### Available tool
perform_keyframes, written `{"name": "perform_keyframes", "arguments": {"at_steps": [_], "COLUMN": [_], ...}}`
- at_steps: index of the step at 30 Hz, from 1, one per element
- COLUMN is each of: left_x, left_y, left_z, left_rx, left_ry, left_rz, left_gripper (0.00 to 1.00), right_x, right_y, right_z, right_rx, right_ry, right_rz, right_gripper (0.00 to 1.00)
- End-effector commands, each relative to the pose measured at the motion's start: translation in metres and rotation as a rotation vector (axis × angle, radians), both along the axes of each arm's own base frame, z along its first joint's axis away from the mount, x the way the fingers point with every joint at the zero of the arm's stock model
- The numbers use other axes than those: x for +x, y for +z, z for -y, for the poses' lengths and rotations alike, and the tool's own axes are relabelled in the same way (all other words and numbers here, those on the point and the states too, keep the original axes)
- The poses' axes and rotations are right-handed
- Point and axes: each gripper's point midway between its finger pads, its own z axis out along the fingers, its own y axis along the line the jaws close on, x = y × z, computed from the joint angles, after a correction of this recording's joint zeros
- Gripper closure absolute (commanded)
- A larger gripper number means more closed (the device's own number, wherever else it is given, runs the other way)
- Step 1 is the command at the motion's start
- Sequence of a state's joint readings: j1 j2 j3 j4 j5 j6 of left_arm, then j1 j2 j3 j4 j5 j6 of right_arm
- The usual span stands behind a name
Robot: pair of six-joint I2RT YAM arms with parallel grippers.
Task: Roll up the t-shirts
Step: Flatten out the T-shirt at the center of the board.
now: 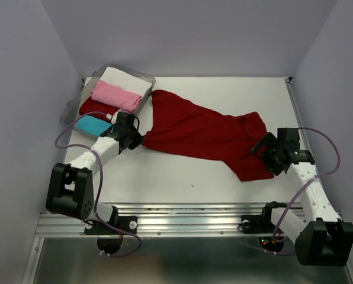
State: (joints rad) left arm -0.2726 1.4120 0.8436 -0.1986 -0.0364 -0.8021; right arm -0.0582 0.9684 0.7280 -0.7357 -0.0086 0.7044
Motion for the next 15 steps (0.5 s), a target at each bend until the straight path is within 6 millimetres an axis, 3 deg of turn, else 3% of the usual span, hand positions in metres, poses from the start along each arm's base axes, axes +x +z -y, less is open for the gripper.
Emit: {"name": "perform_keyframes", "arguments": {"at_steps": [1,5,8,15], "left_x": [0.005,0.005,0.006,0.006], "left_y": [0.006,0.006,0.006,0.007], "left_z": [0.000,-0.004,-0.007,-0.008], "left_rx": [0.038,0.037,0.040,0.038], "left_ry": [-0.039,-0.030,-0.026,-0.029], "left_rz": [0.014,0.018,0.018,0.019], "left_gripper": [1.00,1.00,1.00,1.00], "right_x": [-0.011,-0.022,-0.019,-0.016], "right_y": [-0.018,-0.046,-0.055,-0.076], "right_z": [-0.017,-0.014,-0.015,-0.009], "right_rx": [0.123,0.140,0.155,0.141], "right_ry": [-0.041,-0.130,-0.144,-0.187], "right_rz": [-0.058,-0.101,-0.072,-0.070], "right_gripper": [0.01,0.02,0.06,0.26]}}
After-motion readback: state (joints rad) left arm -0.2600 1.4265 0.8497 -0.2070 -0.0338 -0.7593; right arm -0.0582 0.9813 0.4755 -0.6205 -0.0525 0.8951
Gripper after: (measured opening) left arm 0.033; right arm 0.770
